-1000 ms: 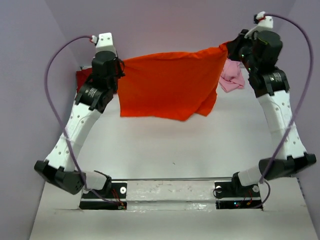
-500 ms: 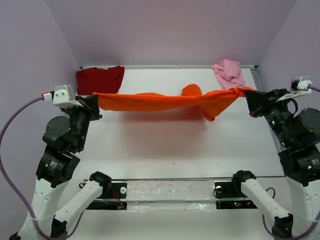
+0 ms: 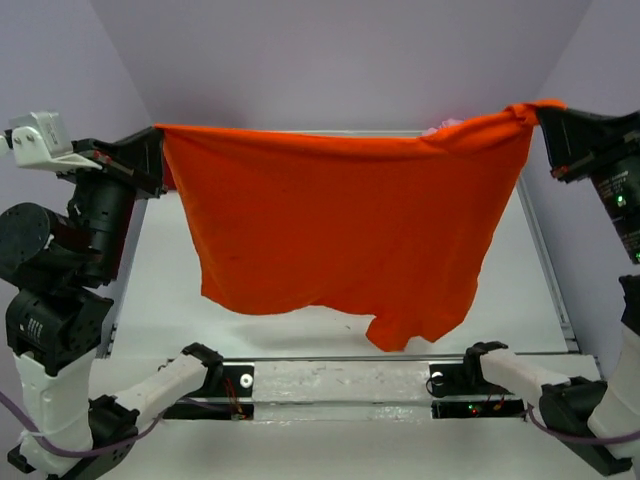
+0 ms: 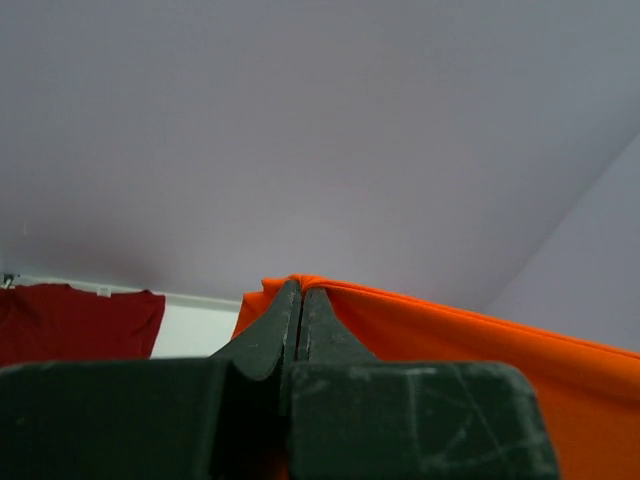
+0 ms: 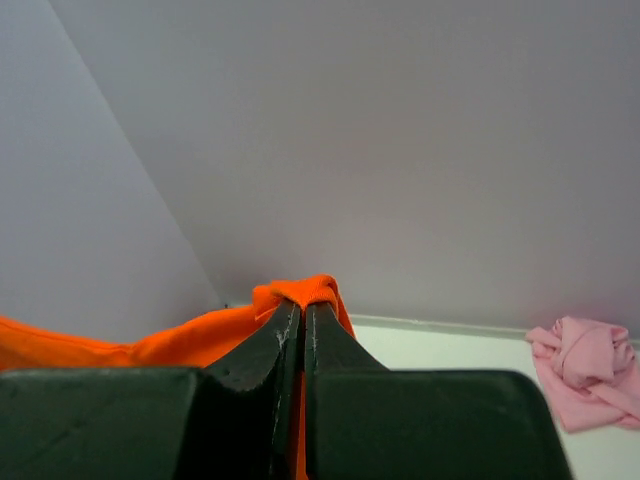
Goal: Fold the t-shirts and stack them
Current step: Flatten out the tshirt
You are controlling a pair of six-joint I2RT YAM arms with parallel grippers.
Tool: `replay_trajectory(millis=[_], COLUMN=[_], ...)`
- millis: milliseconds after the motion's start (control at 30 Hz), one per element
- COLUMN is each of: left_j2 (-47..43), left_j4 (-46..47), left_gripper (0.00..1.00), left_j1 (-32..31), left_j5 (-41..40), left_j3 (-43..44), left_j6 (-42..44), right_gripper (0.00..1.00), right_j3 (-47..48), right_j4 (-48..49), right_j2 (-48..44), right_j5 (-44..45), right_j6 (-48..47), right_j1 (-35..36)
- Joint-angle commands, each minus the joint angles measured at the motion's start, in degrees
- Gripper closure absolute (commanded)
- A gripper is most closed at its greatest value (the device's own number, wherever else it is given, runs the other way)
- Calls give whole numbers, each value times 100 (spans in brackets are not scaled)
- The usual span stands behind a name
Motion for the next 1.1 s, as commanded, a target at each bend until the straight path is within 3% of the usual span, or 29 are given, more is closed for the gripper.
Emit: replay_trajectory(millis=[0,133,300,433,533,600,700,867,1067], left_j2=[1028,2101,3383,5307,6718,7486,8735,8976,8326], left_j4=[225,813,1831,2229,2204,1608,1272,1149,1104], left_gripper=[100,100,100,100,100,100,100,100,100], left_j1=[-38,585,1227,1518,1623,1772,1904,2045,2098], left_j5=[-496,-288,-14,267,276,477,574,865,1049], left_j3=[447,-8,-738,-546,146,1243,2213,2838,2366], left_j6=[248,284,178,239,388,354,354,275,152], right_gripper=[100,100,100,100,100,100,100,100,100], right_j3=[829,734,-48,241,706,1100,1576,1631,456], right_j4=[29,405,1302,1496,1620,1681,1672,1760,2041], right_j2=[1313,2456,4165,5794,6876,7290,7923,8004,7082], right_j5=[387,915,1117,1152,1214,1231,1363,1196,1301], right_j6=[1,-86,-113,-113,-200,-262,-447,-509,-588], right_j1=[-19,-19,-72,-72,-125,-125,-125,-177,-230])
